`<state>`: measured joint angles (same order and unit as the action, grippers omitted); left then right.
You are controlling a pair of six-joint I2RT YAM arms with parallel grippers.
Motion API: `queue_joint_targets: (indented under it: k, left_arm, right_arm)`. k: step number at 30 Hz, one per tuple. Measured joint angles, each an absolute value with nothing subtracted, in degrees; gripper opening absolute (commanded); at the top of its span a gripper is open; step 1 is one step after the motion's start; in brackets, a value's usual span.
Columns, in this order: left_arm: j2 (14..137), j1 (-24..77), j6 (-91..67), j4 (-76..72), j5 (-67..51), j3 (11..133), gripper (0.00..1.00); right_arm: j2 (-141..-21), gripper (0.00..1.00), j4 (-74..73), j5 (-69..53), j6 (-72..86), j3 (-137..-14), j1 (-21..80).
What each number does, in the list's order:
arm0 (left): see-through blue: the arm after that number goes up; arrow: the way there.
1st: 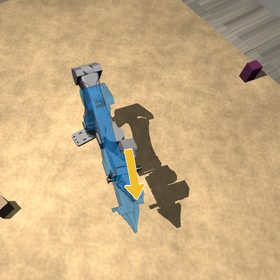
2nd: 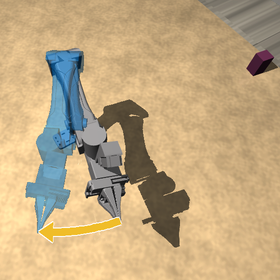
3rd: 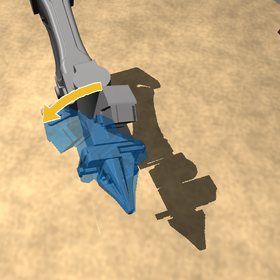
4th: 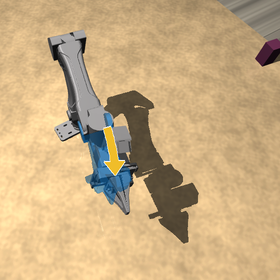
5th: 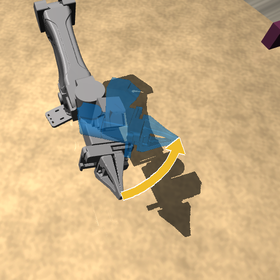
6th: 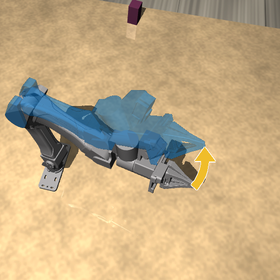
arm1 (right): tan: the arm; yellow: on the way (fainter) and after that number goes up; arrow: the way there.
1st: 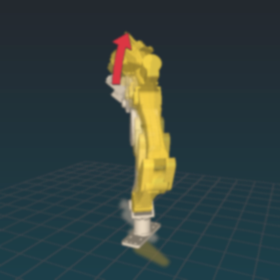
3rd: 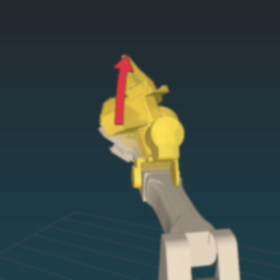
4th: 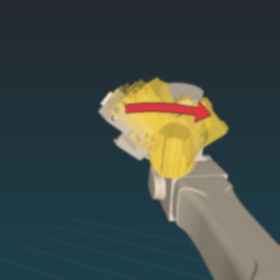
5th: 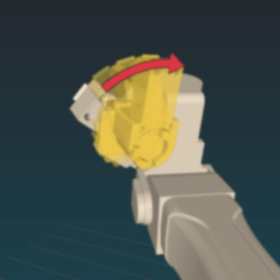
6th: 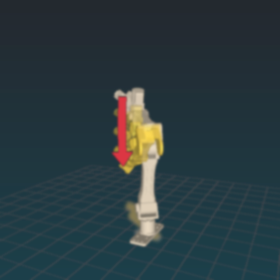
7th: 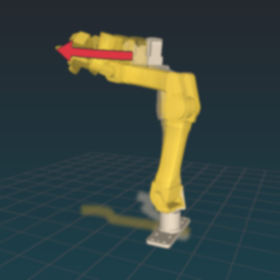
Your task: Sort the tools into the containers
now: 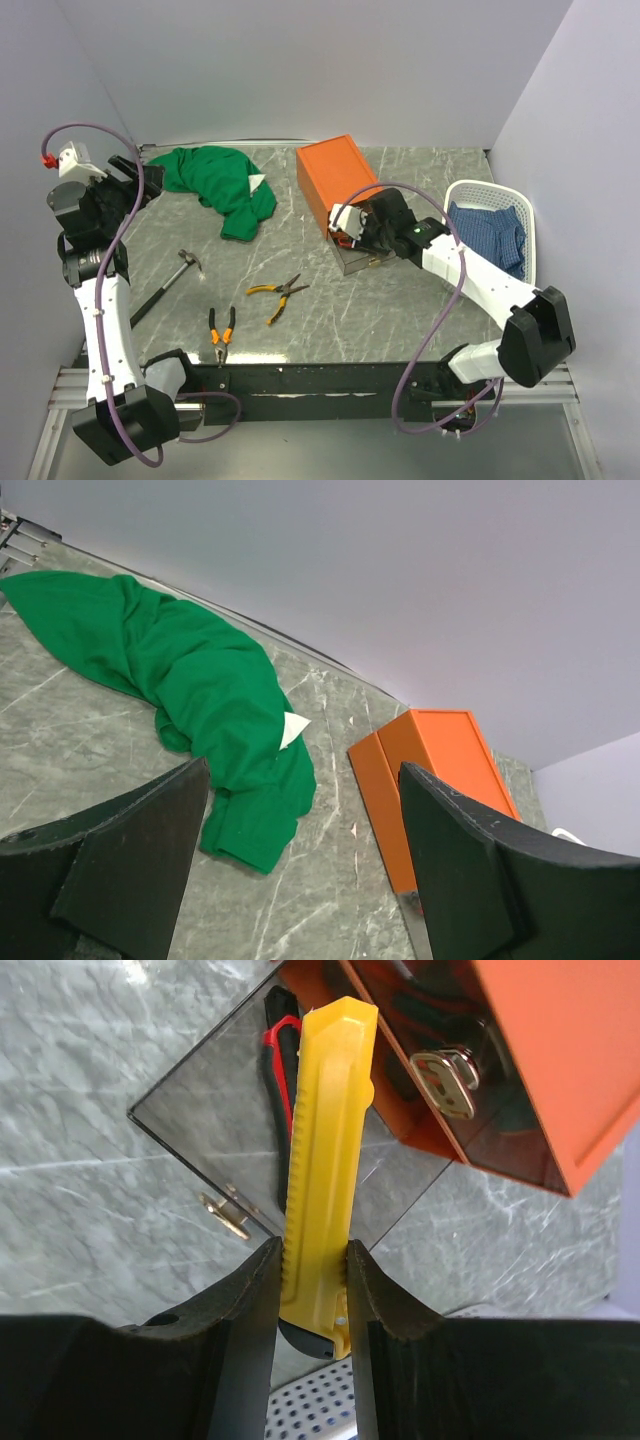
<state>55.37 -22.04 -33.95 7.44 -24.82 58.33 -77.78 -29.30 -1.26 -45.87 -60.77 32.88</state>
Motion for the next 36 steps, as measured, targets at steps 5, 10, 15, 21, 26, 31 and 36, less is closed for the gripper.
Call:
queue_joint_targets:
  k: [5,10,15,21,26,31,36]
  left_arm:
    - [55.31,-22.04,-33.91,7.51,-24.82,58.33,0.83]
    - [54.52,-22.04,-33.91,7.77,-24.77,57.91,0.84]
    - [53.32,-22.04,-33.91,8.36,-24.75,57.04,0.84]
    - [52.71,-22.04,-33.87,8.93,-24.75,56.25,0.85]
    - [52.62,-22.04,-33.89,9.04,-24.75,55.92,0.85]
    - [52.42,-22.06,-33.98,9.34,-24.77,54.19,0.84]
    - [52.31,-22.04,-33.95,11.03,-24.8,53.06,0.84]
  right_arm:
    - [-80.05,0.0,-29.36,-2.72,-50.78,-60.77,32.25]
    - [-83.22,0.1,-29.21,-3.01,-54.13,-60.77,32.25]
    - [-88.16,0.32,-28.97,-1.72,-55.4,-61.19,32.25]
    - [-91.35,0.61,-28.03,0.25,-55.02,-62.72,32.21]
    - [-91.0,0.63,-29.32,0.19,-53.52,-65.45,32.21]
    - [-88.75,0.63,-34.02,-3.86,-48.93,-71.5,32.64]
    - [-84.18,0.64,-35.62,-9.32,-45.04,-73.3,35.86]
